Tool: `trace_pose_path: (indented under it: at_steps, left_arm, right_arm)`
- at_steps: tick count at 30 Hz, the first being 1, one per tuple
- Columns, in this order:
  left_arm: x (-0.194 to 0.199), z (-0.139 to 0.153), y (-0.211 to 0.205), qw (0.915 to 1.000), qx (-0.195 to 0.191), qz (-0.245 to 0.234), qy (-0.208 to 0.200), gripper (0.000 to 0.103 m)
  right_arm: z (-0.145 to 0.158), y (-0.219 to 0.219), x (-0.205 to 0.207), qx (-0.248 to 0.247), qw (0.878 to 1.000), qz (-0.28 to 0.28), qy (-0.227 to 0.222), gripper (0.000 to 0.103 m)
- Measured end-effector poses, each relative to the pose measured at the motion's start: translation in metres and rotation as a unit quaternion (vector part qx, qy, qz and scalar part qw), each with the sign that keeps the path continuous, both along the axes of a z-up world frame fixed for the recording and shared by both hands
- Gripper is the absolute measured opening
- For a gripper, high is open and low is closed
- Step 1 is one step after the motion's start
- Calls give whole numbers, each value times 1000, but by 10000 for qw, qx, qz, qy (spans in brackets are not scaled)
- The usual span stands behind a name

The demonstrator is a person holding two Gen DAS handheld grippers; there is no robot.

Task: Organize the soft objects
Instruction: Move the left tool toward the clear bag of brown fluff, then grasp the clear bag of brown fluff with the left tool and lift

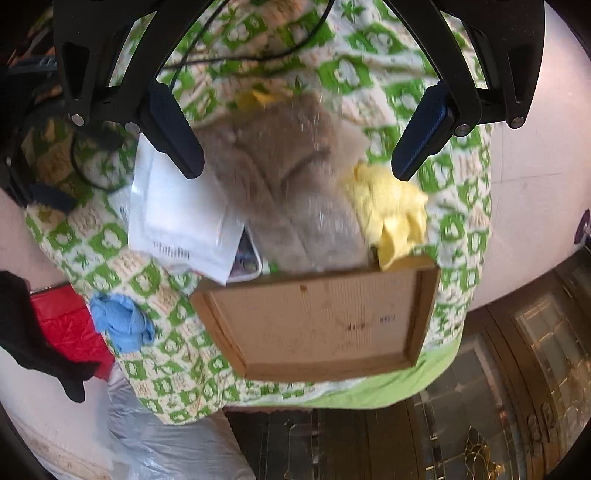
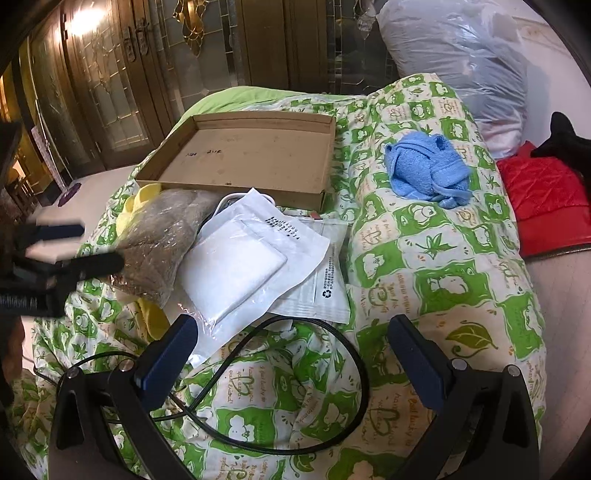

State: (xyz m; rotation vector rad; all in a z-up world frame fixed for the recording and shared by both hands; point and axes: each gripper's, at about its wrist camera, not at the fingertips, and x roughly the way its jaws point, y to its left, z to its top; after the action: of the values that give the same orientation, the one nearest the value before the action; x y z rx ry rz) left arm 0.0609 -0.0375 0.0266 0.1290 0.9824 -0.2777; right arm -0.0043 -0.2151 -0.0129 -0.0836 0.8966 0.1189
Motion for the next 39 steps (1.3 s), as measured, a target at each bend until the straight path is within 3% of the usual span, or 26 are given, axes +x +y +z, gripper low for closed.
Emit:
trace_pose_path:
  at_steps: [13, 21, 27, 35, 39]
  left_arm:
    - [8, -4, 24, 9980, -530, 266, 239, 102]
    - [25, -8, 6, 9979, -339, 305, 455, 102]
    - [47, -31, -20, 9977, -23, 186, 658, 102]
    - [55, -57, -16, 9963, 203, 259, 788, 102]
    - [51, -58, -17, 9967, 274, 189, 735, 95]
  right_arm:
    - [-8, 9, 5, -21, 9998, 147, 118, 103]
    - [-11, 13, 6, 34, 9996, 242, 163, 103]
    - [-11, 12, 6, 70, 9995, 243, 182, 103]
    - [-13, 12, 8, 66, 9994, 258, 221, 103]
    - [-15, 14, 10, 30, 9992, 291, 255, 103]
